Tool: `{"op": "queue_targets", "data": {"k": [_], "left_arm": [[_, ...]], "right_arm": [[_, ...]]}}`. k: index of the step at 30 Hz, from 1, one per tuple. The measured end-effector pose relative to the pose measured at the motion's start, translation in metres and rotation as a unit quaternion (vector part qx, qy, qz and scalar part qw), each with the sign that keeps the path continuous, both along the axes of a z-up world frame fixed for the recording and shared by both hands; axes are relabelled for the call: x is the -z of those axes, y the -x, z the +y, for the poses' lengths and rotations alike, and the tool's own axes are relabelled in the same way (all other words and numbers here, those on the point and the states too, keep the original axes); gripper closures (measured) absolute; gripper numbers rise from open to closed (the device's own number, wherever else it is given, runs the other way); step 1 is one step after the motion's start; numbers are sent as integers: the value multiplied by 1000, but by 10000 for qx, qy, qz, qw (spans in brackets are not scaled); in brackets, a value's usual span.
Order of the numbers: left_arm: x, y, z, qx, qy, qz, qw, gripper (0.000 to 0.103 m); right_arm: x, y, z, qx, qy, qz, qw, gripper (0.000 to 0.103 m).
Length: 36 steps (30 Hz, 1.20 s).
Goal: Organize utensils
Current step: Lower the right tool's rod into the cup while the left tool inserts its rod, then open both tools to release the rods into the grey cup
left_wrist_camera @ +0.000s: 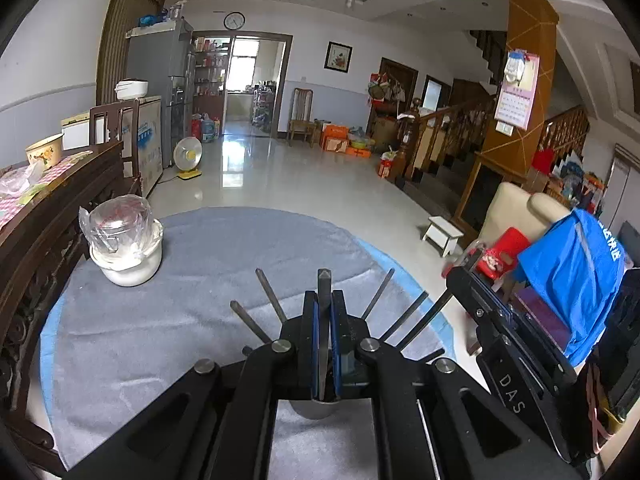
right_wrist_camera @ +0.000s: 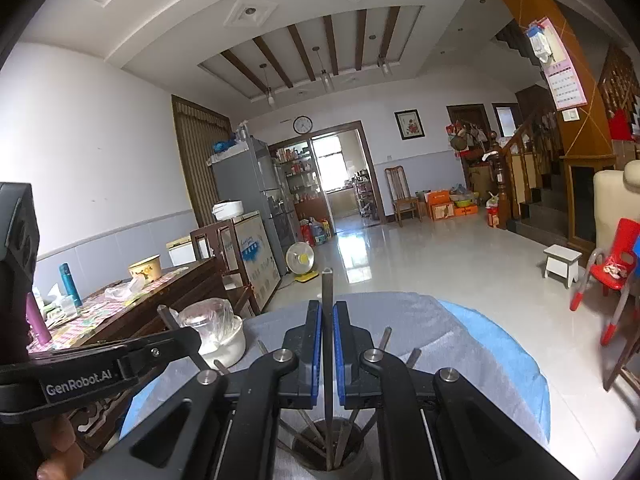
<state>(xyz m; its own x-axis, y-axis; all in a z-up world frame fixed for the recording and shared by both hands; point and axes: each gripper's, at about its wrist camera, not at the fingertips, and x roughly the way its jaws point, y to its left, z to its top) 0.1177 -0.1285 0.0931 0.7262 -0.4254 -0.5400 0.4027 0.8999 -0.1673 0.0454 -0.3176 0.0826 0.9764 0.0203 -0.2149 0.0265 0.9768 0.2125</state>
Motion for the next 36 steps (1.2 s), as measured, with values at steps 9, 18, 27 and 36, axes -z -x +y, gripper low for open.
{"op": "queue_targets", "data": {"k": [9, 18, 27, 36], "left_arm": [[11, 7, -2, -72, -291, -36, 9995, 97], [15, 12, -3, -151, -472, -127, 9987, 95], [22, 9, -4, -147, -571, -119, 9982, 95], [29, 6, -2, -142, -582, -52, 9982, 88]], "right_arm": [[10, 2, 0, 12, -84, 75, 9999, 96], [16, -2, 6, 20, -95, 188, 9998, 96], [28, -5, 3, 57, -193, 345, 9992, 96], [31, -4, 2, 60, -291, 404, 9987, 95]]}}
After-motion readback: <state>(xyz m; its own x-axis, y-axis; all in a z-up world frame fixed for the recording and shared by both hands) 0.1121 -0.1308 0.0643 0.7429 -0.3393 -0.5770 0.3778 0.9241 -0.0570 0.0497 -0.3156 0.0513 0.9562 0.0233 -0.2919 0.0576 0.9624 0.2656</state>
